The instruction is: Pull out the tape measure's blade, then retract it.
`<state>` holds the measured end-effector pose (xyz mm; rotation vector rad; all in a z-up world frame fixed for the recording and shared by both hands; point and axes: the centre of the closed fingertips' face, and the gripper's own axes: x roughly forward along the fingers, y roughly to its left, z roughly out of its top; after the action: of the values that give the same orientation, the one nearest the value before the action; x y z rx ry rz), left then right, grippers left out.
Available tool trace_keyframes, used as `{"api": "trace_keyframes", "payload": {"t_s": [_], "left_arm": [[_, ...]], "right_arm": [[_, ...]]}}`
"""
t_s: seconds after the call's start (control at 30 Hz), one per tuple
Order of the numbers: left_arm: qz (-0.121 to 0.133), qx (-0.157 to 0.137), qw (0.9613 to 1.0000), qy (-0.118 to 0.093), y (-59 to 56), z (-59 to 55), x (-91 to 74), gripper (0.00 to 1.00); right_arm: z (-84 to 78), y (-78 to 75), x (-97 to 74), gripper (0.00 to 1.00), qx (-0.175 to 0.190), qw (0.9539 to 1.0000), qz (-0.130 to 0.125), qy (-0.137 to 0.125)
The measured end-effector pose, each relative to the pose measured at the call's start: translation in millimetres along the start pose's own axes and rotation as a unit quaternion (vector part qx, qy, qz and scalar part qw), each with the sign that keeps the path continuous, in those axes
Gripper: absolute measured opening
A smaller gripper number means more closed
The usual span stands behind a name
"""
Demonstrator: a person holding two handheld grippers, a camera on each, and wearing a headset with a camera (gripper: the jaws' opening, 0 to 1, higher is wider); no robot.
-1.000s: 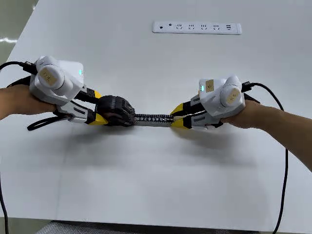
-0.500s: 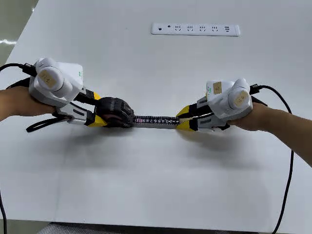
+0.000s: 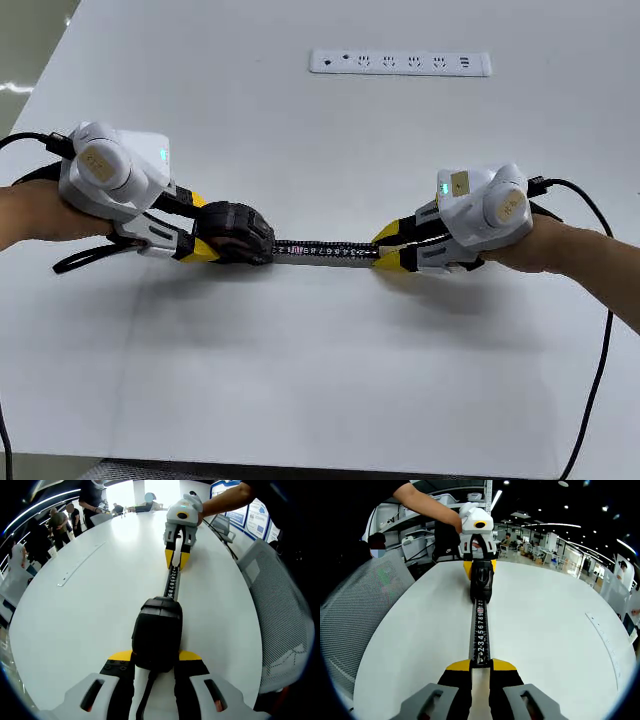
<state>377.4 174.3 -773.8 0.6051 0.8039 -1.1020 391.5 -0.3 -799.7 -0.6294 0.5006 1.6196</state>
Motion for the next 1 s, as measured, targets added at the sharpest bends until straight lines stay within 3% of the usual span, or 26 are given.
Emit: {"api": "trace_keyframes", "payload": {"t_s": [1.0], "left_arm": [[0.000,0.000,1.0000,-0.001,-0.5,0.0,-0.2,0.24]], "right_arm": [[-32.8,1.7,-39.0,0.09,0.017,0.9996,-0.007,0.023]]}}
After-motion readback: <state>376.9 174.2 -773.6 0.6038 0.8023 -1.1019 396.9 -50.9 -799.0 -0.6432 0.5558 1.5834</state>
